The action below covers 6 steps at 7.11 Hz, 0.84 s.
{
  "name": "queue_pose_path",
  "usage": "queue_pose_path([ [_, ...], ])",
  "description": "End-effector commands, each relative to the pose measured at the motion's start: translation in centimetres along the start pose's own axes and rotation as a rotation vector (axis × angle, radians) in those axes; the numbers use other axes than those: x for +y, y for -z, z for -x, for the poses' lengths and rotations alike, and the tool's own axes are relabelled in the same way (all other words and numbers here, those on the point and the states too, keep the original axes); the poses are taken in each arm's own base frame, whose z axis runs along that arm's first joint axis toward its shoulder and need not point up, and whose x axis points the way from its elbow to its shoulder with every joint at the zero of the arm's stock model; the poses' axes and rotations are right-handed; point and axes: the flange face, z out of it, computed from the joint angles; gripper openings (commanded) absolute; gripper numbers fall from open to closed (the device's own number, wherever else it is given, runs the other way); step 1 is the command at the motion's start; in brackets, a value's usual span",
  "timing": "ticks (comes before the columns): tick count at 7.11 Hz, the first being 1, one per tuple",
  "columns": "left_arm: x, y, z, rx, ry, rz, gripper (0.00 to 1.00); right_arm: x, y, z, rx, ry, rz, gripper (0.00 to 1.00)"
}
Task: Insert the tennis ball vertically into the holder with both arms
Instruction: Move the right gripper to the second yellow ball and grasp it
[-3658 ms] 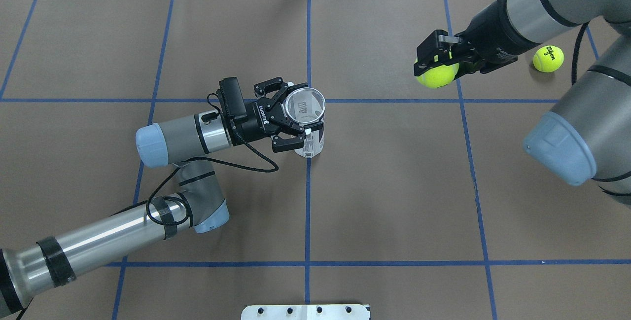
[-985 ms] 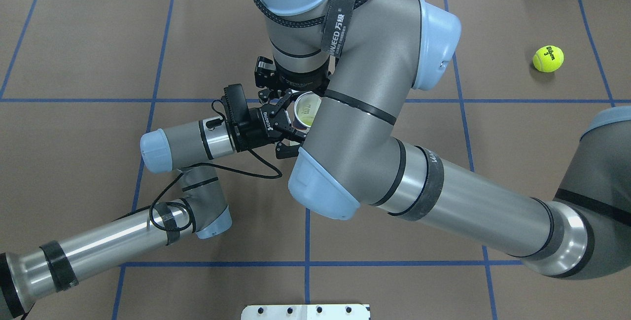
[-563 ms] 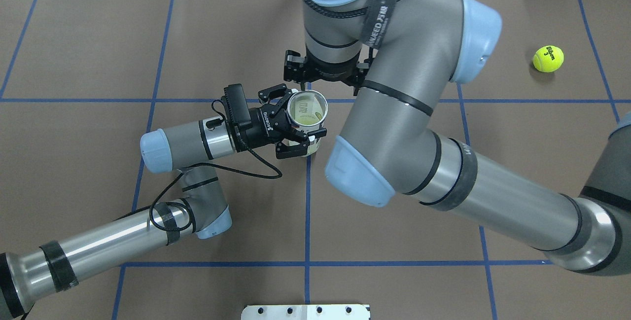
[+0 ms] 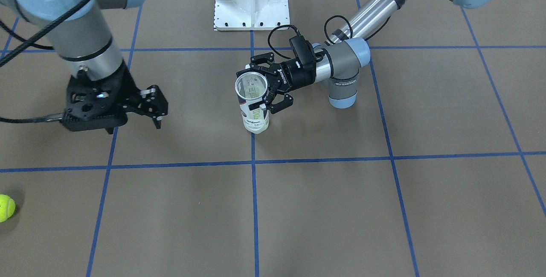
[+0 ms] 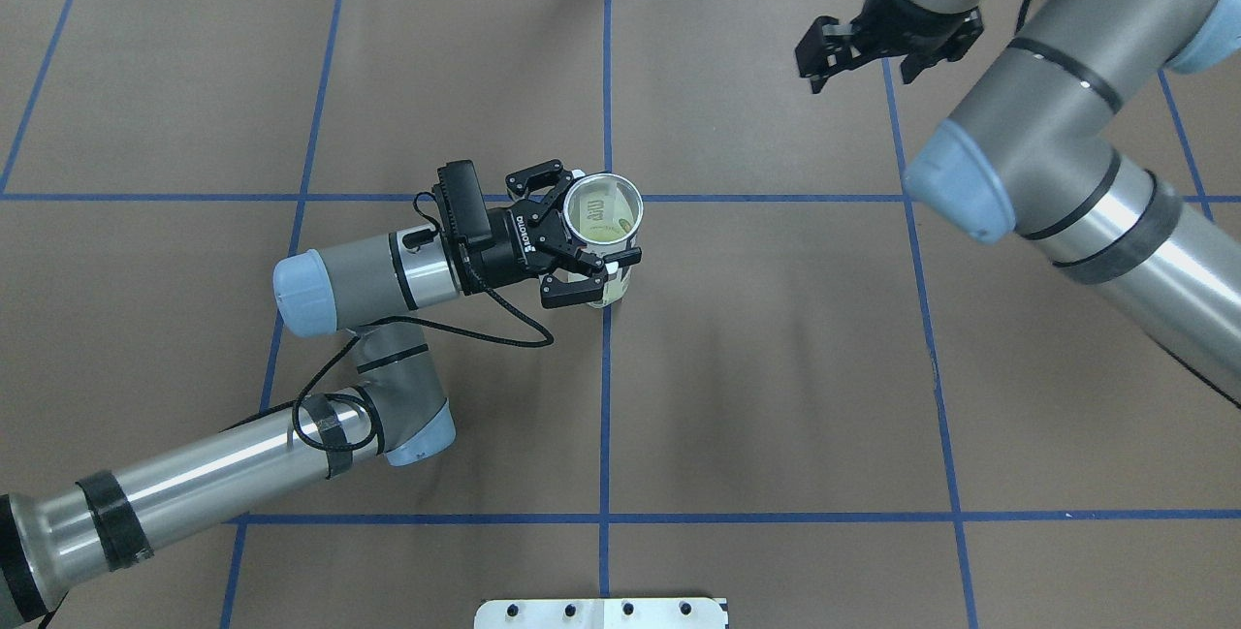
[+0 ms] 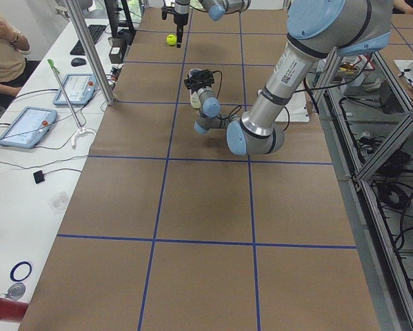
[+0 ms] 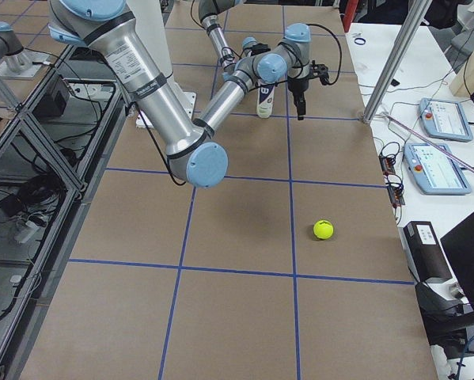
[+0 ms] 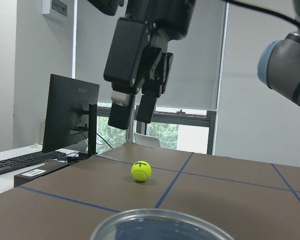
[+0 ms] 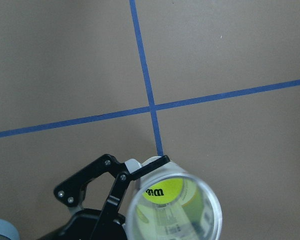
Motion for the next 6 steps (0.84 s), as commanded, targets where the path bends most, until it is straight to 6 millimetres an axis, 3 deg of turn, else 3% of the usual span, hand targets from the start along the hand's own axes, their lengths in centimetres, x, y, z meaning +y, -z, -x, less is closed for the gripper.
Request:
queue_pose_path([
  [1, -0.5, 0.4, 1.0, -0.008, -0.008, -0.001, 0.98, -1.7, -1.6, -10.7, -0.023, 0.072, 0.005, 0.99],
  [4, -0.2, 0.9, 1.1, -0.009, -0.008, 0.005, 0.98, -1.2, -9.5, -25.7, -0.015, 0.152, -0.048, 0.99],
  [6, -0.2, 0.9, 1.1, -0.009, -0.011, 0.005, 0.98, -0.9, -14.4, -32.3, 0.001, 0.178, -0.058, 0.99],
])
